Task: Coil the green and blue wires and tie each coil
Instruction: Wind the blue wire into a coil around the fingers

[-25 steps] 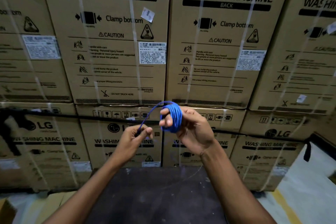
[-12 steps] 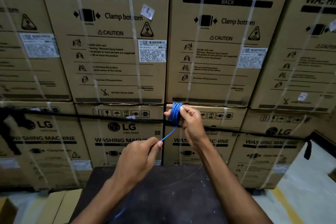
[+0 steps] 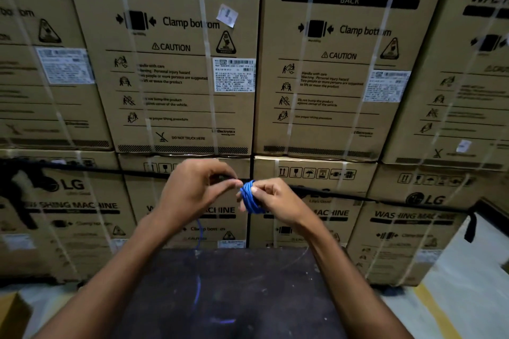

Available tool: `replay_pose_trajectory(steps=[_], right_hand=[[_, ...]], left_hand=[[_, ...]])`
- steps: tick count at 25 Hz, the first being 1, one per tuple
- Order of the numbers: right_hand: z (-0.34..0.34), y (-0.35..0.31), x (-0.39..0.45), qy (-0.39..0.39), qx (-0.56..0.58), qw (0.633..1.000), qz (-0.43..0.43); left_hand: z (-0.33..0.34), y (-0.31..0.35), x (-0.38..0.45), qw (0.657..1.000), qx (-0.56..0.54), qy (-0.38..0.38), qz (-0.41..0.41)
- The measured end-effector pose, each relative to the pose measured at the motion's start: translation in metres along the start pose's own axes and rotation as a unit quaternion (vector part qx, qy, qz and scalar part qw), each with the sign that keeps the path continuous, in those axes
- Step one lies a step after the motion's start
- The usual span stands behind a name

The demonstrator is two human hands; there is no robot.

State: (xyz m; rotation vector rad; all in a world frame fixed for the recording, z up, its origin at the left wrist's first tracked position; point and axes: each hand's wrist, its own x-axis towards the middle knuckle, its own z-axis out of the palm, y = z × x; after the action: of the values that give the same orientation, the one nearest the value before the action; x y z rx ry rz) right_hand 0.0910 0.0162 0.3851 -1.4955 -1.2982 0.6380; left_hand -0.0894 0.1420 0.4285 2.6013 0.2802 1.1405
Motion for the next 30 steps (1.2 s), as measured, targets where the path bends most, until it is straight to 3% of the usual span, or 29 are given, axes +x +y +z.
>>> replay_pose_trajectory(steps=[3, 5, 10, 14, 16, 19, 23, 25, 27, 30], right_hand=[[0.002, -0.009, -0.011, -0.095, 0.067, 0.993, -0.006], [0.003, -0.017, -0.015, -0.111, 0.140, 0.984, -0.009], [0.001, -0.028, -0.019, -0.100, 0.251, 0.962, -0.031], [0.005, -0.022, -0.015, -0.079, 0.284, 0.954, -0.050], [0.007, -0.021, -0.013, -0.054, 0.308, 0.949, -0.049], [0.006, -0.022, -0.013, -0.008, 0.298, 0.954, -0.032], [-0.001, -0.016, -0.010, 0.065, 0.256, 0.964, -0.022], [-0.007, -0.007, -0.008, 0.095, 0.221, 0.970, -0.025], [-0.010, 0.003, -0.008, 0.105, 0.186, 0.977, -0.026], [-0.007, 0.010, -0.012, 0.091, 0.138, 0.986, -0.037]], left_hand=[[-0.006, -0.015, 0.025, 0.977, -0.178, -0.067, -0.093], [0.000, -0.025, 0.029, 0.949, -0.277, -0.087, -0.124], [0.045, -0.038, 0.001, 0.872, -0.432, -0.045, -0.223], [0.073, -0.015, -0.018, 0.797, -0.531, -0.002, -0.287], [0.083, -0.001, -0.025, 0.777, -0.547, 0.005, -0.312], [0.096, 0.006, -0.034, 0.807, -0.495, -0.006, -0.323], [0.097, 0.014, -0.055, 0.935, -0.264, -0.064, -0.226], [0.084, 0.019, -0.067, 0.976, -0.100, -0.091, -0.171], [0.059, 0.028, -0.068, 0.988, 0.022, -0.110, -0.107], [0.019, 0.039, -0.048, 0.991, 0.065, -0.111, -0.032]])
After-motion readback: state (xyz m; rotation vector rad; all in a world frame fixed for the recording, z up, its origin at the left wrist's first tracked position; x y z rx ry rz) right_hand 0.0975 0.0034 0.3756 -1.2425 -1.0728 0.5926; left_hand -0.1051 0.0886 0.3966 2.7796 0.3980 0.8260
